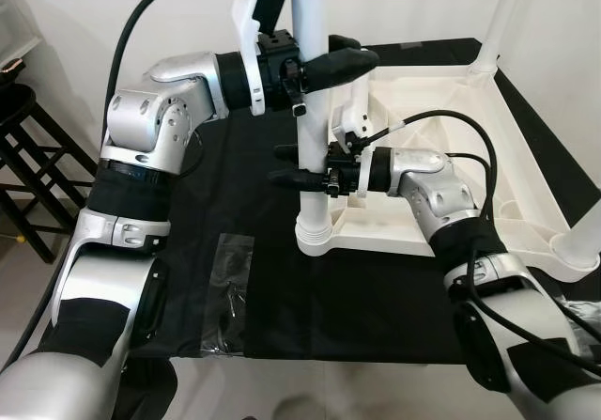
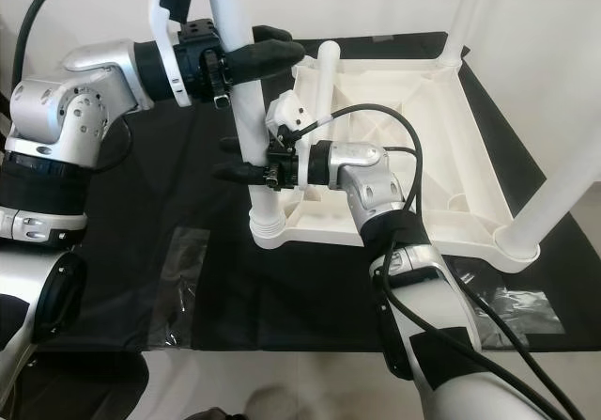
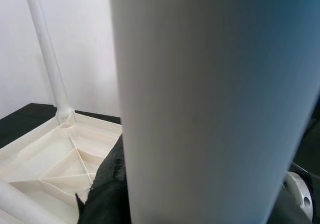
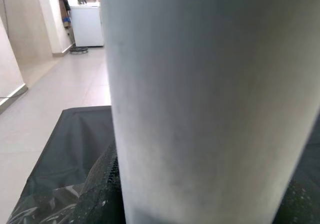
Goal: Building children table
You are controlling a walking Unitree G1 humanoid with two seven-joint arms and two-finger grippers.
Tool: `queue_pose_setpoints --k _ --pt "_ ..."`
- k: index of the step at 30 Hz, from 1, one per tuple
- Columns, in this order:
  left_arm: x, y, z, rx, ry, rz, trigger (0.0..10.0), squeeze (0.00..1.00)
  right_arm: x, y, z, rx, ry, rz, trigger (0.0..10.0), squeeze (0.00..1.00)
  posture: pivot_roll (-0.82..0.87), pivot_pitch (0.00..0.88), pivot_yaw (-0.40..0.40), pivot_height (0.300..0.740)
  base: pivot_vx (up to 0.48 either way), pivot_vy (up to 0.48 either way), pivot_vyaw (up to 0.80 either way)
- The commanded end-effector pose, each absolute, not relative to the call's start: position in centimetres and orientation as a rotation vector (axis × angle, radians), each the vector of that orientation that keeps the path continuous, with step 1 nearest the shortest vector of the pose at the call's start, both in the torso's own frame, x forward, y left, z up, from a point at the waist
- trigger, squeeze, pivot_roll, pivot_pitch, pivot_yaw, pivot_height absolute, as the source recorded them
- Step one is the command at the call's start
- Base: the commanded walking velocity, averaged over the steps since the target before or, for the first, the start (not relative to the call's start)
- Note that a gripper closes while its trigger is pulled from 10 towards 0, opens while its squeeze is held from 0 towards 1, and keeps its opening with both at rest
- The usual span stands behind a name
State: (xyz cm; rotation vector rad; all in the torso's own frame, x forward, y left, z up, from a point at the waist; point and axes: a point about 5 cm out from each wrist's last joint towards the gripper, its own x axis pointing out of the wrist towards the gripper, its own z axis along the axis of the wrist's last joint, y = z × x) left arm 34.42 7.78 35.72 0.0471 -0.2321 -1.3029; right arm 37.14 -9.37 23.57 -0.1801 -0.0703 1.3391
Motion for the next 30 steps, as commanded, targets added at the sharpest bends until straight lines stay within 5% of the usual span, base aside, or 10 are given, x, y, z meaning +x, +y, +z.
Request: queue_pose_setpoints --k 1,2,3,8,9,12,13,27,28,30 --pt "34.8 7.8 34.0 0.052 -0.141 -1.300 0.0 0.87 37.2 -9.3 23.4 -0.192 -0.070 1.350 0.0 0.00 0.10 0.087 0.060 0.740 0.000 0.000 0.00" --pt "34.9 7.8 33.9 0.061 -0.140 -1.293 7.2 1.00 37.3 -9.4 23.3 -0.190 -0.074 1.352 0.0 0.00 0.10 0.088 0.061 0.740 0.000 0.000 0.00" --pt "34.8 7.7 33.8 0.062 -0.136 -1.301 10.0 1.00 37.4 -9.5 23.2 -0.182 -0.078 1.349 0.0 0.00 0.09 0.088 0.059 0.740 0.000 0.000 0.00" --pt "34.7 7.9 33.9 0.052 -0.138 -1.286 10.0 1.00 37.5 -10.0 22.1 -0.161 -0.059 1.251 0.0 0.00 0.08 0.093 0.049 0.740 0.000 0.000 0.00" --pt "34.8 8.7 34.1 0.036 -0.138 -1.258 10.0 0.57 37.1 -10.0 20.7 -0.155 -0.026 1.178 0.0 0.00 0.07 0.094 0.044 0.740 0.000 0.000 0.00" --pt "34.9 9.2 34.2 0.025 -0.138 -1.239 10.0 0.57 36.7 -10.0 19.8 -0.152 -0.004 1.129 0.0 0.00 0.07 0.094 0.044 0.740 0.000 0.000 0.00" --pt "34.7 10.7 34.0 0.011 -0.120 -1.221 10.0 0.00 35.5 -8.5 16.2 -0.097 0.094 0.875 0.0 0.00 0.06 0.100 0.038 0.740 0.000 0.000 0.00" --pt "28.4 22.9 28.6 -0.058 0.049 -1.084 10.0 0.00 31.4 -4.1 10.5 0.021 0.239 0.392 0.0 0.00 0.11 0.102 0.019 0.740 0.000 0.000 0.00" --pt "27.9 23.6 27.9 -0.072 0.049 -1.039 10.0 0.00 31.7 -4.3 10.9 0.026 0.245 0.366 10.0 0.00 0.11 0.101 0.013 0.740 0.000 0.000 0.00" --pt "27.3 24.4 26.4 -0.071 0.064 -0.952 10.0 0.00 32.1 -4.8 11.6 0.046 0.233 0.351 10.0 0.00 0.12 0.098 0.007 0.740 0.000 0.000 0.00"
